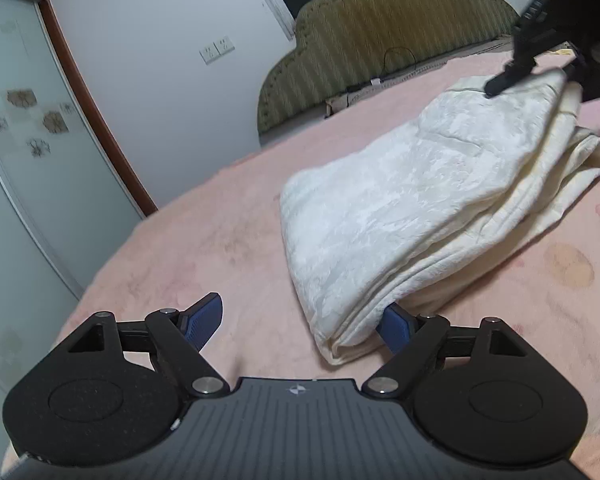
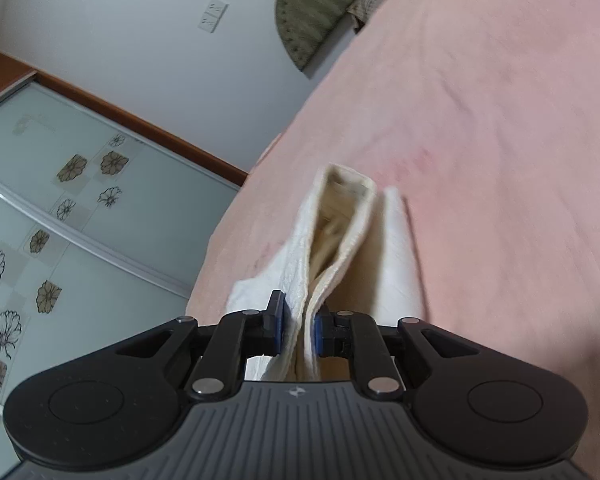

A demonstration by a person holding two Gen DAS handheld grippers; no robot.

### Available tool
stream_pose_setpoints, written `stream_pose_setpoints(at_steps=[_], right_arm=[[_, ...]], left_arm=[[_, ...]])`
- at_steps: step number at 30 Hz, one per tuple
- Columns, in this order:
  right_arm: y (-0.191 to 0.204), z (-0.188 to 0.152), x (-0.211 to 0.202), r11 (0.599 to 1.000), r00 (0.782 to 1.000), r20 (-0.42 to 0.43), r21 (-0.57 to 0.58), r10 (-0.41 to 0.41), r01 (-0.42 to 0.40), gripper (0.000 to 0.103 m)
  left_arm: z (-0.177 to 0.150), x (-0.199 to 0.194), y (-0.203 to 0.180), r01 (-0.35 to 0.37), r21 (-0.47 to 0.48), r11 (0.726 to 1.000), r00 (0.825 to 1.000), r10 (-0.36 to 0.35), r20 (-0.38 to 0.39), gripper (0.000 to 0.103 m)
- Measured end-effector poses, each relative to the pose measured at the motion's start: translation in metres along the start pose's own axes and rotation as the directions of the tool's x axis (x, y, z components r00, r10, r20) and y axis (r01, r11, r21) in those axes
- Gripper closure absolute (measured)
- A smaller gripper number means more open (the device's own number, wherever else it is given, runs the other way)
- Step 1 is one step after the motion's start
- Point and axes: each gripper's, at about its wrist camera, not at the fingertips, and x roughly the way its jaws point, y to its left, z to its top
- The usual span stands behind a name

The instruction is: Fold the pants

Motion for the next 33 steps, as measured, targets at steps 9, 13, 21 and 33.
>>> stream_pose_setpoints(at_steps=[9, 13, 21, 33], right_arm=[[-0.012, -0.013, -0.002, 0.994, 0.996, -0.006, -0.065, -0.091, 0.09, 0.086], [-0.01, -0.016, -0.023, 0.986, 0.988, 0.065, -0.087, -0.138, 0.143, 0.086], [0.062, -0.047, -0.025, 0.868, 0.974, 0.115, -0.441, -0.198, 0.228, 0.086], [0.08, -0.076, -0.006, 0.775, 0.956, 0.047, -0.574, -0.288, 0.262, 0.084]], left_arm=[[-0.007, -0.003, 0.019, 0.046, -0.042, 0.998, 0.998, -0.047, -0.033, 0.021], [-0.011, -0.013, 0.026, 0.047, -0.028, 0.999, 0.998, -0.048, -0.031, 0.021], [0.013, -0.028, 0.06, 0.1, -0.207, 0.973, 0.995, -0.094, 0.038, 0.015], [0.021, -0.001, 0.023, 0.121, -0.144, 0.982, 0.992, -0.117, 0.037, 0.016]])
